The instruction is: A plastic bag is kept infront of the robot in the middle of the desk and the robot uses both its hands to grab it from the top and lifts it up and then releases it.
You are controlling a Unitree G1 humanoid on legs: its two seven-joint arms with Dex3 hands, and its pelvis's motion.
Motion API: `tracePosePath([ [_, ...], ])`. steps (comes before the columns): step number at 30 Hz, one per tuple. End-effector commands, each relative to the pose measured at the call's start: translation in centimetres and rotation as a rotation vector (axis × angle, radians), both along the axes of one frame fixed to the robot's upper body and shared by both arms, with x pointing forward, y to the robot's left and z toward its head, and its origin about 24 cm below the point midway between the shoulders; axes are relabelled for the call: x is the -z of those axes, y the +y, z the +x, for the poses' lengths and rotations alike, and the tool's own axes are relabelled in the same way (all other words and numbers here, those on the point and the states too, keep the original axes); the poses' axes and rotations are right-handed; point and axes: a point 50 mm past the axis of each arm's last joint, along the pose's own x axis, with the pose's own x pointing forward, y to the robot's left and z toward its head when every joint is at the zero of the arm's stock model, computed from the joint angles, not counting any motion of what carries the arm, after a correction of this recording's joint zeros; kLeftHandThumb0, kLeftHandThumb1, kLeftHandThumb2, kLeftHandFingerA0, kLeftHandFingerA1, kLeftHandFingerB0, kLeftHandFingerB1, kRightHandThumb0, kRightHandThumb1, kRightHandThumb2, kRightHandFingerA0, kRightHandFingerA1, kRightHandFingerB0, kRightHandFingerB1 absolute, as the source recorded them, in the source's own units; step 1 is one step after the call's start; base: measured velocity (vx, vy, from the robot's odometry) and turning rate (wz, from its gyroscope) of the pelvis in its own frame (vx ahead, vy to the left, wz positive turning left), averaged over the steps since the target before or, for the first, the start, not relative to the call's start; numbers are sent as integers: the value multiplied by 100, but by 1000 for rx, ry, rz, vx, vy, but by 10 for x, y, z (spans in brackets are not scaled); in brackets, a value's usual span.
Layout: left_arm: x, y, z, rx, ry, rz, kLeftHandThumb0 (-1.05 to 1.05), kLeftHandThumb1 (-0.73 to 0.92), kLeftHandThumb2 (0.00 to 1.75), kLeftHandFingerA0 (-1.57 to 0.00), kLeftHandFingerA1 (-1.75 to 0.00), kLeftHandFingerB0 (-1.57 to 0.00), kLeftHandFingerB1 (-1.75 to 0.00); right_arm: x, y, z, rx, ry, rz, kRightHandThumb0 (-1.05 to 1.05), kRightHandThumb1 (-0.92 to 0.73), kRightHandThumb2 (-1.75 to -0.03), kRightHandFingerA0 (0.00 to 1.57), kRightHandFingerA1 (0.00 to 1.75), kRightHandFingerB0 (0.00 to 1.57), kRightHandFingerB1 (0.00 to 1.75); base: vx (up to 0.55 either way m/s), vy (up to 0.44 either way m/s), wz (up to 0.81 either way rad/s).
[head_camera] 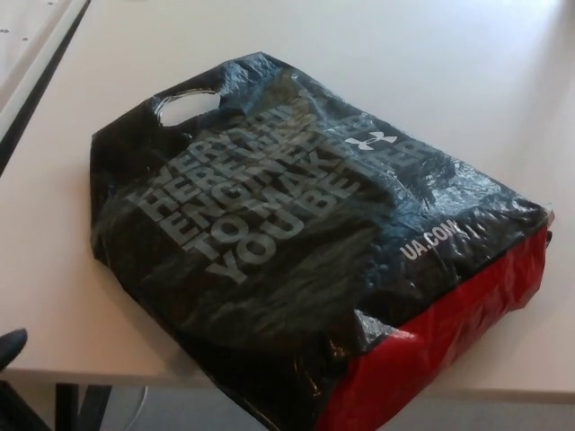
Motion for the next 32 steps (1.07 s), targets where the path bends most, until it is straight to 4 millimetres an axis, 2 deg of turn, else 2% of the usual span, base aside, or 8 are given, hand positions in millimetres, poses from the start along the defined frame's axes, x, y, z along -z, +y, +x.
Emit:
tracePosePath([
  [1,40,28,-130,-455,-281,96,-53,88,66,-9,-28,-11,-28,49,109,-236,-523,-235,-399,-71,-65,-102,1,37,0,25,0,0,9],
  [5,42,42,-151,-573,-209,118,-32,64,114,0,-50,0,-48,60,99,-266,-460,-124,-492,-76,-64,-99,5,21,6,22,0,0,0],
  [7,44,47,-160,-633,-191,100,-31,65,115,0,-50,0,-48,59,89,-272,-391,-86,-483,-68,-84,-65,5,25,8,23,0,0,0],
  [8,47,52,-165,-689,-185,61,-30,68,117,0,-50,0,-47,57,79,-275,-293,-44,-426,-69,-68,-103,1,25,3,24,0,0,0],
  [17,70,89,-192,-1054,-101,-54,-33,62,114,0,-50,0,-47,69,40,-309,63,222,-389,-61,-63,-98,0,27,0,28,-1,-3,3],
  [19,73,90,-195,-1084,-61,-51,-59,87,67,-18,-33,-18,-29,72,39,-315,82,267,-424,-63,-86,-66,4,27,6,22,0,0,0],
  [24,84,88,-198,-1138,-7,-83,-61,87,65,-22,-32,-19,-28,88,48,-335,166,436,-352,-71,-66,-102,0,34,4,27,-5,-2,-1],
  [32,95,87,-192,-1092,72,-133,-63,78,110,0,-29,0,-27,103,58,-339,176,529,-272,-67,-60,-98,0,43,7,35,0,0,0],
])
